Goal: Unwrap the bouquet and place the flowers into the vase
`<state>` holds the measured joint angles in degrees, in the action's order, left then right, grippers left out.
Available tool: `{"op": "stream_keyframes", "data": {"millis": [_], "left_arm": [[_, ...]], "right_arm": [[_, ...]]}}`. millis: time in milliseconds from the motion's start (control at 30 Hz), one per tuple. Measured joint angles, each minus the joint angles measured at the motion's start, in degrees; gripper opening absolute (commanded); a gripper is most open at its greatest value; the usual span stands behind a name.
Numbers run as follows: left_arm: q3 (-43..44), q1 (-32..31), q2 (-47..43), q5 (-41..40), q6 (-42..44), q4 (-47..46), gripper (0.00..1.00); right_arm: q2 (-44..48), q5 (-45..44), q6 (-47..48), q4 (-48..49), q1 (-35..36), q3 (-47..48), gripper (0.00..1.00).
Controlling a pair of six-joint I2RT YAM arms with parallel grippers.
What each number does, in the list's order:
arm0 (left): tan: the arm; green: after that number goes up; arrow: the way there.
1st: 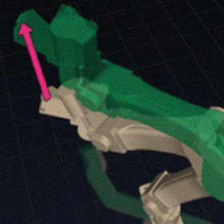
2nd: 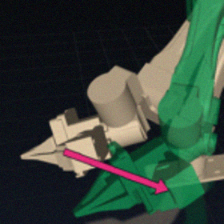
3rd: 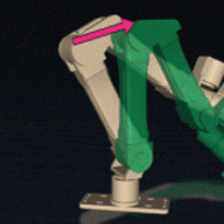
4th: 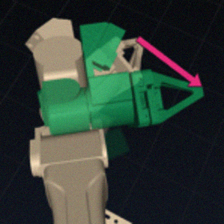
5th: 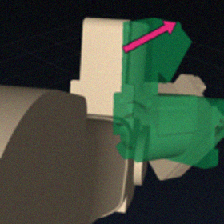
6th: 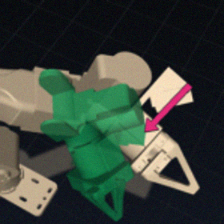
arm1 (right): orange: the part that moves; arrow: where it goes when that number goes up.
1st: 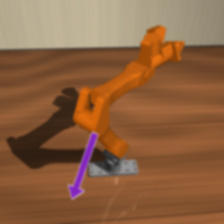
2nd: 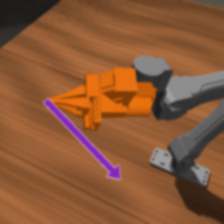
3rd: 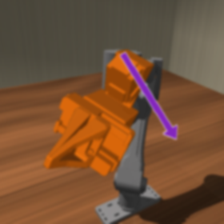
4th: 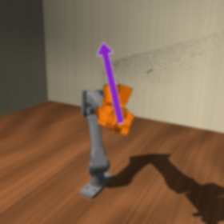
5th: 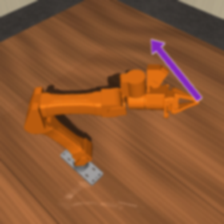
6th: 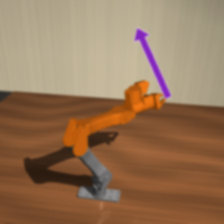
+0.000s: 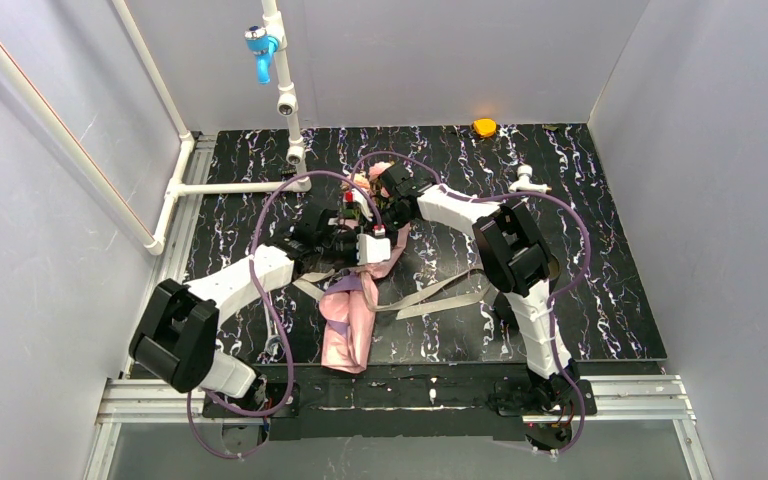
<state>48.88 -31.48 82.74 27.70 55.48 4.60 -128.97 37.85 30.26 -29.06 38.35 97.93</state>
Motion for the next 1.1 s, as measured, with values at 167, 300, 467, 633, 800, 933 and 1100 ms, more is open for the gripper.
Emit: {"op": "stream_keyframes", "data": {"millis": [167,300,467,633,800,933,1100], "left_arm": [[0.07,0.02,-2.64,1.01,-0.92,-3.54,0.16],[0.72,0.04,-2.8,2.29,-1.68,-2.32,0.29],[1.77,0.87,-2.8,4.48,-2.05,2.71,0.34],[3.23,2.6,-2.75,6.23,-2.08,8.15,0.31],[3.26,4.7,-2.01,6.67,-1.81,11.32,0.28],[3.26,5.07,-0.48,7.08,-1.25,13.22,0.3],[3.32,5.05,2.01,7.26,-1.09,13.79,0.26]], "right_arm": [[0.0,-0.02,0.04,-0.02,0.0,0.0,0.01],[0.0,-0.02,0.09,-0.02,0.0,-0.02,0.01],[0.0,0.0,0.13,-0.02,0.0,-0.02,0.01],[0.0,0.0,0.15,-0.02,0.0,-0.04,0.01],[0.0,0.2,0.17,0.0,-0.02,-0.22,0.01],[0.0,0.24,0.17,0.02,-0.04,-0.22,0.01],[0.0,0.24,0.17,0.0,-0.04,-0.22,0.01]]}}
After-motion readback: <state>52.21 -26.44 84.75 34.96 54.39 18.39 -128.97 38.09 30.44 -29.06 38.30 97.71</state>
